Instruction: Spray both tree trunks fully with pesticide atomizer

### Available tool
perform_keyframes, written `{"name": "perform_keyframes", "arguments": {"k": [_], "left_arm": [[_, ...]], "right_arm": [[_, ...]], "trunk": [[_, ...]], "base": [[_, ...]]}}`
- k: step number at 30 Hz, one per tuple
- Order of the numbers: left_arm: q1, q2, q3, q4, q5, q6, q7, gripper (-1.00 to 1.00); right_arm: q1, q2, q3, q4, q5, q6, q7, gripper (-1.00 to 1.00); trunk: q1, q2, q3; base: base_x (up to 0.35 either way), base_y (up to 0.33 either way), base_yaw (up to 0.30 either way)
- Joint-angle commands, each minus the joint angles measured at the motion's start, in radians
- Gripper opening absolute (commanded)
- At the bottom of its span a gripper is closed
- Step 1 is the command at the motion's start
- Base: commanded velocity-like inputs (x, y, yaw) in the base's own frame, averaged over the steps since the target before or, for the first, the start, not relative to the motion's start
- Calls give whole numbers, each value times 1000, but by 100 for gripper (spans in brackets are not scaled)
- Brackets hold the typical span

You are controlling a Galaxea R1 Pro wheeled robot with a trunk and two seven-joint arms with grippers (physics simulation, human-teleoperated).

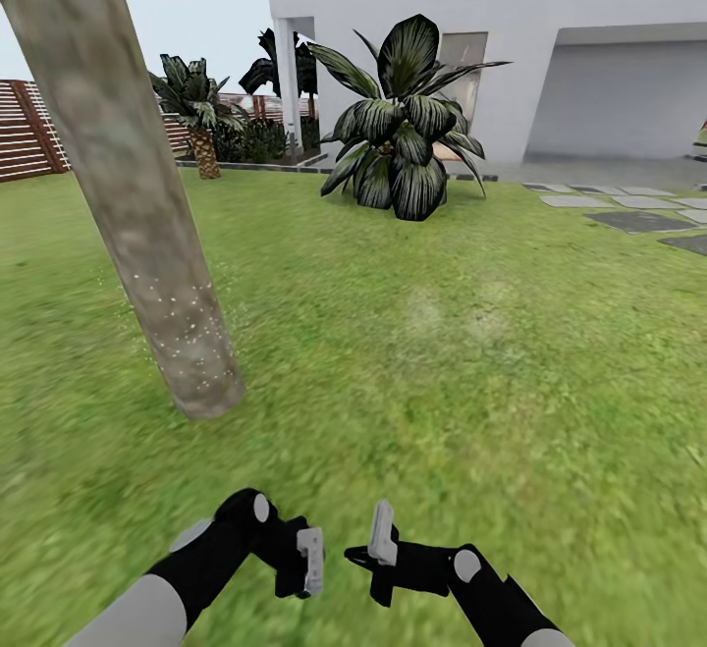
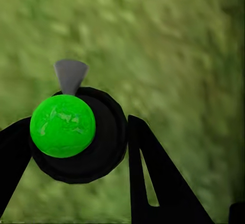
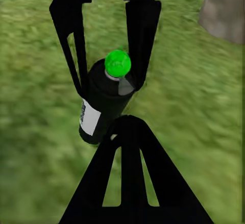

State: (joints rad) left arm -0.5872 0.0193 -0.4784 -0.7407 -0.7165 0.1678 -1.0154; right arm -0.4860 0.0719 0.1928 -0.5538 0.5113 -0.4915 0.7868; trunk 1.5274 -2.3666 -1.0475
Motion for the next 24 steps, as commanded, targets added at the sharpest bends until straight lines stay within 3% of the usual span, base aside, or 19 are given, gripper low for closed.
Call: {"name": "perform_keyframes", "arguments": {"k": [1,2,5,9,24], "left_arm": [[0,0,-3,1,-17,9,-3,-100],[1,-2,-3,4,-50,8,-4,-100],[3,-6,-3,12,-82,-29,-4,-100],[2,-12,4,27,-82,-72,-5,-100],[1,-40,8,28,-72,-72,2,-100]], "right_arm": [[0,0,-1,-2,7,-4,0,-100],[0,0,-1,-3,7,-4,0,-100],[0,0,-1,-4,7,-4,0,-100],[0,0,-1,-4,7,-4,0,-100],[0,0,-1,-5,7,-4,0,-100]], "trunk": [[0,0,-1],[0,0,-1],[0,0,-1],[0,0,-1],[0,0,-1]], "base": [[0,0,0],[0,0,0],[0,0,0],[0,0,0],[0,0,0]]}}
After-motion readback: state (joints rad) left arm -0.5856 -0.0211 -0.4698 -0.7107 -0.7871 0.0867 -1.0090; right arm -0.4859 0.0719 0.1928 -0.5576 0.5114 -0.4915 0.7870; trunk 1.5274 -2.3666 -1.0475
